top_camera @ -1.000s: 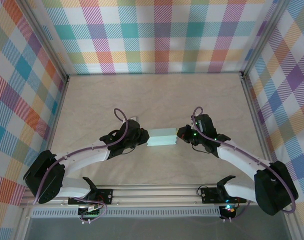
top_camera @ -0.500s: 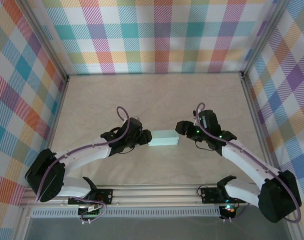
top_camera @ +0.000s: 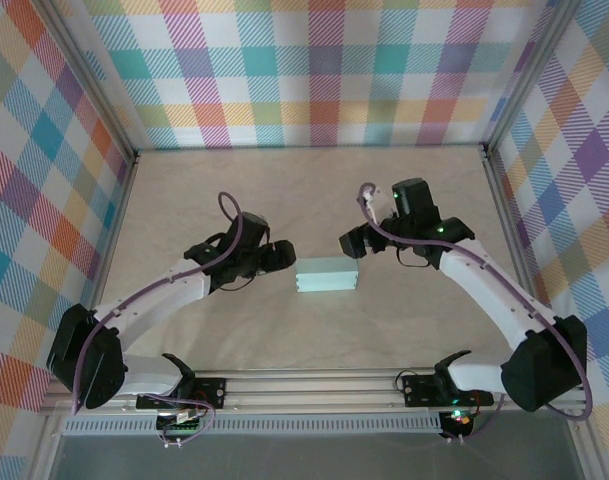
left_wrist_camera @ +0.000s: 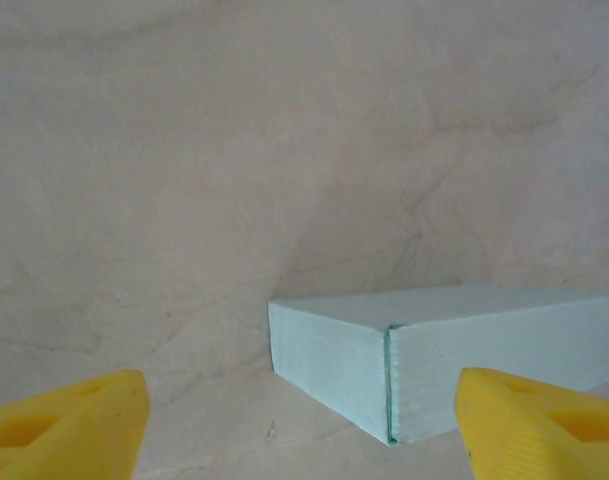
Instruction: Fold the paper box
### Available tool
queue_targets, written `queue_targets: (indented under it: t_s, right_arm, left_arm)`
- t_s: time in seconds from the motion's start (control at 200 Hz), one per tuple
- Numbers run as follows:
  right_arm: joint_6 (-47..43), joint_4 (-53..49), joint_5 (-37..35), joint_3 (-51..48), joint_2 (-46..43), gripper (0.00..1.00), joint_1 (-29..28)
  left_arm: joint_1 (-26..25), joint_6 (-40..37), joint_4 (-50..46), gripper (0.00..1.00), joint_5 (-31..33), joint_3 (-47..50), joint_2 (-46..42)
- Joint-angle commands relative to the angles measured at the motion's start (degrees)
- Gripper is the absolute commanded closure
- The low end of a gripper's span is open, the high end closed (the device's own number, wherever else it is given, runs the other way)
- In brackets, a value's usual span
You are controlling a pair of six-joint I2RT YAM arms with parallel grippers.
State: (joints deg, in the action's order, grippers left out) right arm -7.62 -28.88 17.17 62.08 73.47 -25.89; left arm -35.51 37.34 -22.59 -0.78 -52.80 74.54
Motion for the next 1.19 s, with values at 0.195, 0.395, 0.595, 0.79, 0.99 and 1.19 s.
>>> queue_targets:
  t_s: [0.195,0.395,0.595,0.79,0.99,1.19]
  right_arm:
    - [-40.26,-15.47,3.58,3.88,8.18,0.0,-0.48]
    - [-44.81,-17.55,-8.01,8.5,18.69,0.06,-3.53]
    - [-45.12,-17.23,-8.53,10.45,23.28,0.27,-3.99]
    - [-44.17,-17.64,-9.41,10.44,22.4,0.48,-4.16]
    - [-42.36,-16.14,-9.41,9.22,18.82,0.54,-4.91]
    - [-40.68,-8.35,-14.18,6.57,16.18,0.54,-4.97]
  left_arm:
    - [7.02,-4.54,-7.81,0.1,-1.06,2.88,-8.5]
    - [9.87,-3.59,-9.35,0.09,-0.86,7.39,-13.49]
    - [10.11,-3.33,-9.8,0.08,-0.2,8.44,-14.01]
    - [10.55,-3.91,-9.78,0.08,0.25,8.2,-13.69]
    - [10.63,-3.89,-8.83,0.08,-0.27,8.3,-12.93]
    - [10.63,-3.38,-7.74,0.08,-0.19,8.8,-13.05]
